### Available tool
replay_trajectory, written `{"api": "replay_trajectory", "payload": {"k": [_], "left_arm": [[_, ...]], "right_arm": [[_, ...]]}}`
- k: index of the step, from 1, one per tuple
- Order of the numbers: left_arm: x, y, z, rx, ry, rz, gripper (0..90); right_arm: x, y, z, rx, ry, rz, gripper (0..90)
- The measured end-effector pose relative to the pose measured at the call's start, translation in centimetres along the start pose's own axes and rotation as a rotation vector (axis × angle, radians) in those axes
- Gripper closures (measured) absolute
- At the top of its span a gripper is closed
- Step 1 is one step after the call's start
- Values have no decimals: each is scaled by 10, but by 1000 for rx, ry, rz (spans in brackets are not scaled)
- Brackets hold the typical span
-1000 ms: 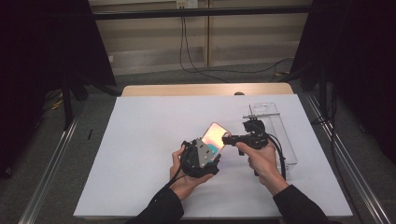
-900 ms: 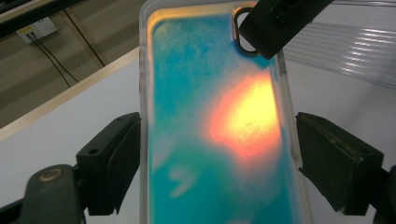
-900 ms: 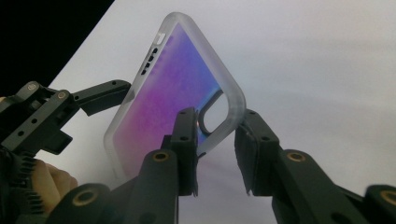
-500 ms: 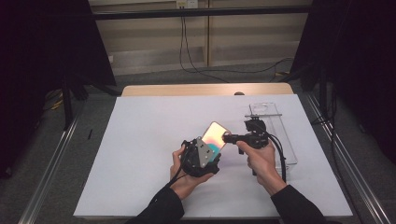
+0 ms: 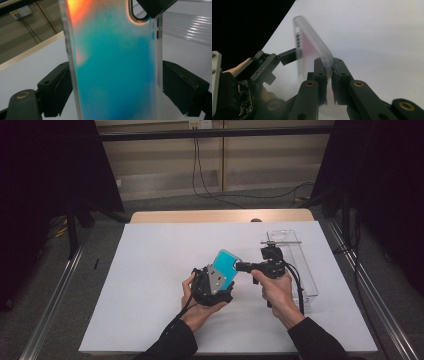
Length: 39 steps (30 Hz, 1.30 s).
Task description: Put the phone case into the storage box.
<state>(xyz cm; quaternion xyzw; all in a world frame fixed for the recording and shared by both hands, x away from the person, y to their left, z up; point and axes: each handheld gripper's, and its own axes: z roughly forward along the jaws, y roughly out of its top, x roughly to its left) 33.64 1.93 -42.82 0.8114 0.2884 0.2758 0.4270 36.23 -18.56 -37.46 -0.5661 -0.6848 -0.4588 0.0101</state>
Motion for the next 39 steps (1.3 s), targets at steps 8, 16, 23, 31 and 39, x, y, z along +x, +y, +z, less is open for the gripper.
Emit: {"api": "replay_trajectory", "payload": {"k": [8, 16, 23, 31, 39], "left_arm": [[2, -1, 1, 6, -36, -11, 52], [12, 3, -5, -30, -66, -71, 43], [21, 3, -9, -38, -97, -134, 33], [26, 2, -16, -51, -98, -106, 27], [26, 0, -23, -72, -114, -96, 26]], "right_arm": [[-1, 1, 2, -12, -27, -28, 847], [-5, 3, 0, -30, -50, -45, 848], [-8, 4, -3, -53, -62, -58, 848], [-9, 4, -8, -86, -71, -93, 848], [-9, -1, -16, -119, -89, -136, 848]]}}
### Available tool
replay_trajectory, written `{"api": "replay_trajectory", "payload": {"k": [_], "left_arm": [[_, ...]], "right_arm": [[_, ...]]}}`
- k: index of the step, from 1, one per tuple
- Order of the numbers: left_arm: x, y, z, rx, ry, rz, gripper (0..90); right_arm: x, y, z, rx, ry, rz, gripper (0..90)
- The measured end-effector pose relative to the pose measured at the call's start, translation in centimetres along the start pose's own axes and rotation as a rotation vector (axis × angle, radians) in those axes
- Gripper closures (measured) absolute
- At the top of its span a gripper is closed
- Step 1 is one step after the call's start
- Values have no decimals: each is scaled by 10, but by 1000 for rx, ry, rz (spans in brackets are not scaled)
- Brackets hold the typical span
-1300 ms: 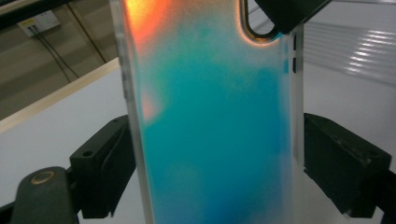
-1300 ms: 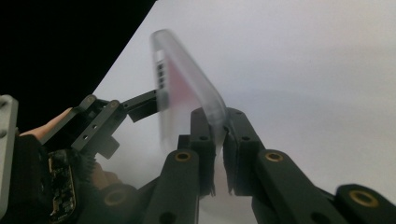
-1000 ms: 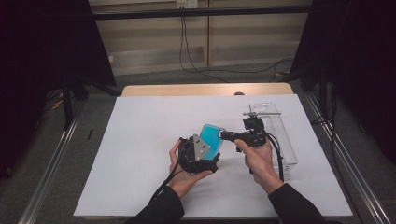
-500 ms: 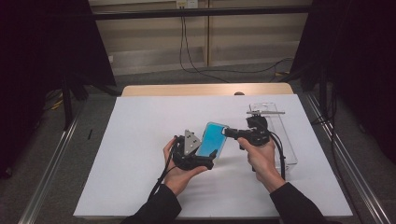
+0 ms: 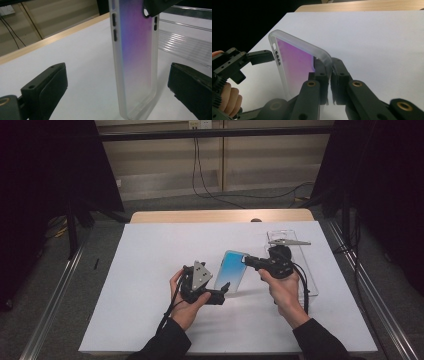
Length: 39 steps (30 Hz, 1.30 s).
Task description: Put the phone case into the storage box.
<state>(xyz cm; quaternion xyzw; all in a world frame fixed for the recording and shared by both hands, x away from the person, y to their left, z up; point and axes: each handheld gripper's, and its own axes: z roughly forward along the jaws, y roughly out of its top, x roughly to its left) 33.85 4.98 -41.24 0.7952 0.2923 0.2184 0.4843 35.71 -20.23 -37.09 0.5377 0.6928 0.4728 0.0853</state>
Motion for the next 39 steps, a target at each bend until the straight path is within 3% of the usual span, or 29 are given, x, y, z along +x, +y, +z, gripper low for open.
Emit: {"api": "replay_trajectory", "payload": {"k": [3, 5, 9, 13, 18, 21, 23, 25, 30, 39], "left_arm": [[3, -2, -2, -21, 9, -13, 34], [3, -4, -2, -11, 39, -15, 44], [6, -8, -6, -35, 38, -21, 59], [8, -9, -10, -78, 17, -45, 65], [7, -11, -12, -112, 17, -42, 92], [8, -13, -14, -133, 6, -64, 90], [9, -14, -16, -132, -24, -88, 91], [9, -15, -19, -142, -16, -75, 89], [14, -20, -24, -170, -16, -91, 75], [22, -29, -37, -213, -6, -82, 36]], "right_arm": [[-3, -2, -3, -9, -4, 1, 848], [-6, -2, -4, -9, -14, 1, 848], [-8, -3, -6, -18, -21, -7, 848], [-8, -2, -10, -39, -29, -18, 848], [-9, -1, -8, -41, -35, -32, 848], [-10, 0, -9, -50, -35, -36, 849], [-11, 1, -11, -59, -36, -38, 849], [-13, 2, -14, -63, -38, -40, 849], [-15, 5, -18, -75, -43, -42, 849], [-16, 7, -22, -85, -46, -56, 849]]}}
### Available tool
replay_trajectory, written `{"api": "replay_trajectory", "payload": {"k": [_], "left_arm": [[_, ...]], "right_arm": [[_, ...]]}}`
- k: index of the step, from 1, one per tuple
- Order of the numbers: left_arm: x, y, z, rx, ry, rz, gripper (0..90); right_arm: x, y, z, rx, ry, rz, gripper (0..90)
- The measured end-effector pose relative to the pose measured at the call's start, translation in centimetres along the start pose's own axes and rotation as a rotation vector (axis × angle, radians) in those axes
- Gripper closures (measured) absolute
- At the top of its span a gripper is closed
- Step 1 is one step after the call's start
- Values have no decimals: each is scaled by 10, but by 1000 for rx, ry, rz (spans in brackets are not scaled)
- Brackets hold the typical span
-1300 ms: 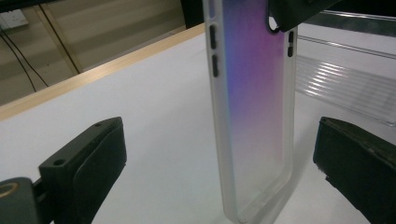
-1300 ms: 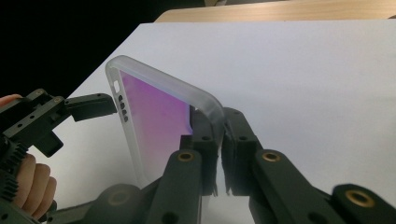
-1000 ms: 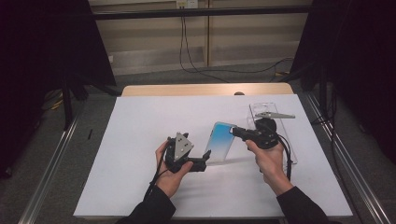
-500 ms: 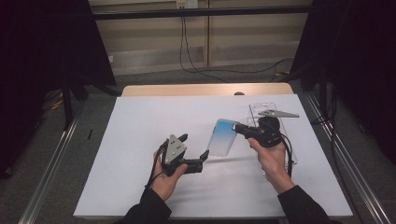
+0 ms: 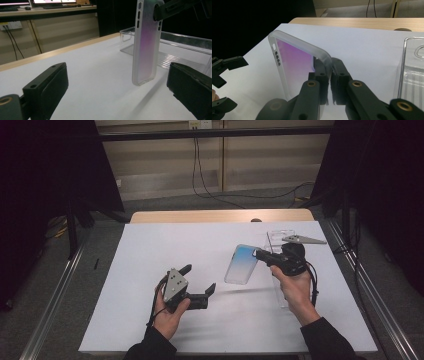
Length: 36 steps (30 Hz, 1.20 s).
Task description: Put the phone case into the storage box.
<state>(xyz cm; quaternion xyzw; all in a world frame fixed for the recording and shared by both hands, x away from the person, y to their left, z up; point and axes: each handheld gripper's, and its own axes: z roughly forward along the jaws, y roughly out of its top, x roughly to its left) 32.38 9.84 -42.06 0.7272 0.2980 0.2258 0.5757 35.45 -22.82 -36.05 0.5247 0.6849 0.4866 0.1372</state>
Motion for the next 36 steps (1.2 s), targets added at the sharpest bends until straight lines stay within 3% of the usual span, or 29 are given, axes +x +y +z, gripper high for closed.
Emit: {"api": "replay_trajectory", "payload": {"k": [4, 6, 18, 21, 22, 31, 36], "left_arm": [[7, -2, -8, -27, -5, -3, 32], [11, -3, -11, -38, 1, -38, 30], [27, -11, -36, -57, 99, -39, 18], [30, -11, -43, -62, 99, -34, 18], [31, -12, -46, -62, 101, -22, 18], [48, -21, -64, -45, 150, -59, 24], [52, -22, -71, -39, 159, -45, 24]], "right_arm": [[1, 1, -3, -8, -7, -5, 849], [0, 2, -5, -15, -6, -4, 849], [-7, 8, -17, -51, -21, -9, 849], [-8, 10, -19, -57, -23, -7, 849], [-8, 10, -20, -60, -25, -8, 849], [-13, 16, -30, -90, -38, -18, 849], [-16, 19, -34, -103, -49, -26, 849]]}}
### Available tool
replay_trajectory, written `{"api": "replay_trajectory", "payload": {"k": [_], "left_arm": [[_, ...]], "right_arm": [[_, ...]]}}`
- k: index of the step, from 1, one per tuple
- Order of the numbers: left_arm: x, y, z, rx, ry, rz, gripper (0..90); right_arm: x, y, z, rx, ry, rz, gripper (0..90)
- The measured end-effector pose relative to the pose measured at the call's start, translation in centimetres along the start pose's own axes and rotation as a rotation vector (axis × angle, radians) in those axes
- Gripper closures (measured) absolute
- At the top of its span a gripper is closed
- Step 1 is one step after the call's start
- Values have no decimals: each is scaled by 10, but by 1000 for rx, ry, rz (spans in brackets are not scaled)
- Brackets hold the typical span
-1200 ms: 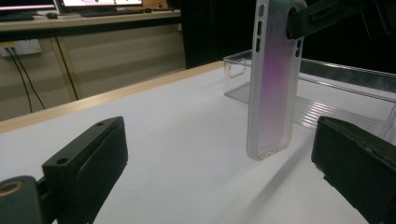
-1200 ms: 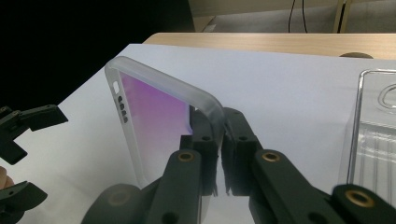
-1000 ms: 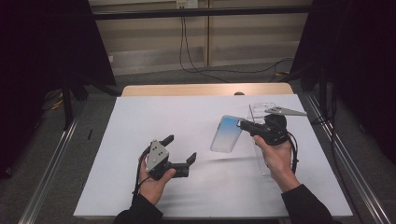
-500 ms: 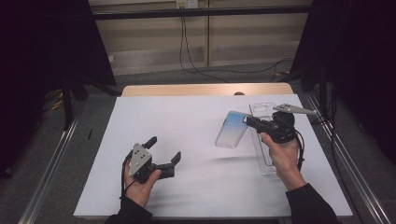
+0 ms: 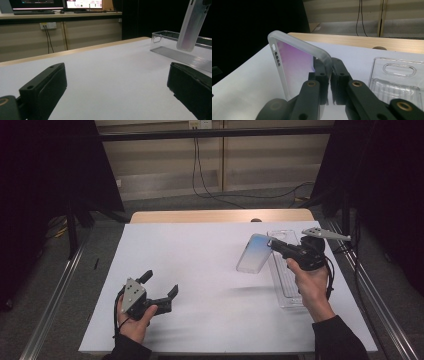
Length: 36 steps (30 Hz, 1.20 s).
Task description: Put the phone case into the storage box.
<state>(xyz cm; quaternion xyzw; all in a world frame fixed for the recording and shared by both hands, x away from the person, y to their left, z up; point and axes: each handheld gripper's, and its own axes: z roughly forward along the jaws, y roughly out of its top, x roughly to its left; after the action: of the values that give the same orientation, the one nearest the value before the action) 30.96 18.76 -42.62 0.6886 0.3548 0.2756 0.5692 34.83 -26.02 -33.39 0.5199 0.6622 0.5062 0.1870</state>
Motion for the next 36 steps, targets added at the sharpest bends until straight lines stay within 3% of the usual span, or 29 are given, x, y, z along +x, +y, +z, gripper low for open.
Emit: {"api": "replay_trajectory", "payload": {"k": [11, 14, 18, 20, 22, 24, 29, 32, 36], "left_arm": [[9, -5, -18, -7, 31, -29, 28], [13, -6, -22, 4, 43, -17, 30], [16, -8, -25, 11, 69, -31, 30], [17, -9, -26, 8, 59, -57, 31], [16, -10, -27, 15, 84, -4, 34], [17, -10, -27, 11, 78, -14, 33], [13, -10, -27, 7, 109, -5, 37], [10, -7, -26, -16, 73, 15, 34], [12, -11, -26, -1, 77, 1, 32]], "right_arm": [[-9, 6, -6, -19, -34, -11, 849], [-11, 9, -8, -26, -39, -16, 849], [-13, 15, -10, -38, -53, -27, 849], [-15, 17, -12, -42, -59, -31, 849], [-17, 20, -14, -50, -70, -40, 849], [-19, 22, -16, -55, -77, -42, 849], [-25, 31, -20, -69, -109, -60, 849], [-30, 37, -21, -81, -128, -60, 849], [-36, 42, -22, -86, -150, -71, 849]]}}
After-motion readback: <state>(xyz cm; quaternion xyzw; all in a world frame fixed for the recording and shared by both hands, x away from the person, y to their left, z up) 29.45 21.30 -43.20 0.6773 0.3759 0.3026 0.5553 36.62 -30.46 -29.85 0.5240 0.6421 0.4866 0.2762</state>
